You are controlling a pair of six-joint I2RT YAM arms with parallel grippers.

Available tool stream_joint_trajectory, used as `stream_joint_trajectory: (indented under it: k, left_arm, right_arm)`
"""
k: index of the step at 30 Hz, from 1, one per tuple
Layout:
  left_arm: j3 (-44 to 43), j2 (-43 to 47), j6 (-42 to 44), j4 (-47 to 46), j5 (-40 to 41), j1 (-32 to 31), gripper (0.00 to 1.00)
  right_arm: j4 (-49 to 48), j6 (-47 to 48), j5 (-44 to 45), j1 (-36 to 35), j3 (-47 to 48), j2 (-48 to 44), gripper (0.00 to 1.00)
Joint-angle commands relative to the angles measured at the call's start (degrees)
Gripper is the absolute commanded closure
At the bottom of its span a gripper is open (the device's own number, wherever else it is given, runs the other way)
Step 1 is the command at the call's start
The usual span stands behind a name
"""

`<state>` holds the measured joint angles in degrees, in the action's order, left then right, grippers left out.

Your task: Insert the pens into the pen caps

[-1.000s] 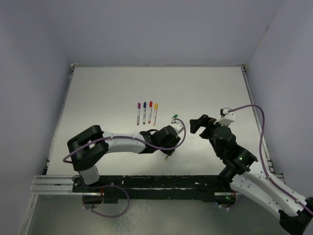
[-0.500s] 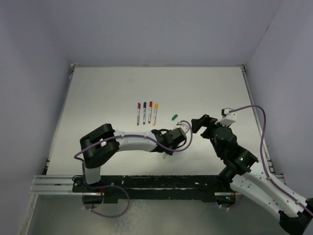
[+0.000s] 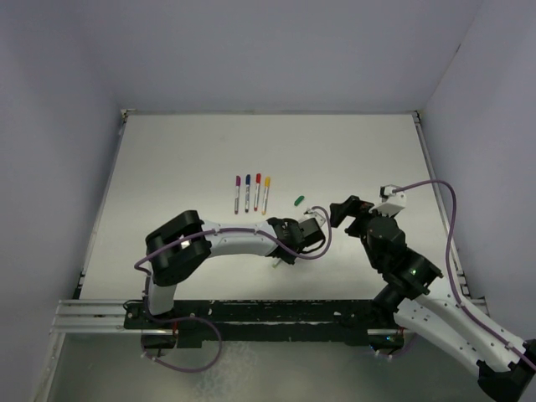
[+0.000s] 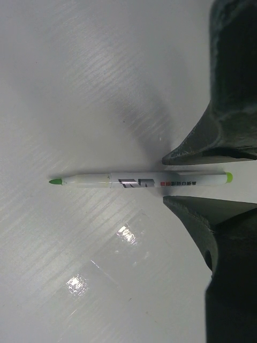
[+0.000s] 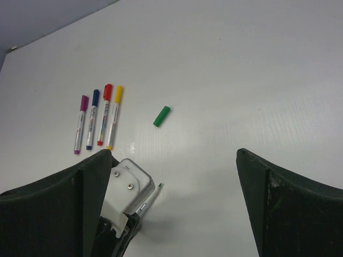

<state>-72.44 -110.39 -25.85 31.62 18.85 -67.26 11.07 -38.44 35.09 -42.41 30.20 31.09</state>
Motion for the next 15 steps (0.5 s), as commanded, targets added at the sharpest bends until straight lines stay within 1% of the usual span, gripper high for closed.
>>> stream_joint_trajectory:
  k: [1, 6, 12, 15]
  left_arm:
    - [3.38, -4.56, 2.03, 4.03, -4.61, 0.09, 0.68]
    - [3.70, -4.46, 2.43, 2.67, -7.61, 0.73, 0.68]
    - [5.88, -1.44, 2.80, 0.20, -14.33, 3.41, 0.67]
    - [5.90, -1.01, 3.39, 1.13, -14.21, 4.31, 0.67]
  right_arm:
    - [-2.92, -0.74, -0.81, -0.40, 2.02, -0.24, 0.00]
    - [-2.10, -1.57, -0.81, -0.41, 2.26, -0.51, 0.00]
    - [-0.90, -2.34, -0.58, -0.47, 2.17, -1.75, 0.00]
    - [-0.53, -2.82, -0.14, -0.47, 1.99, -2.28, 0.00]
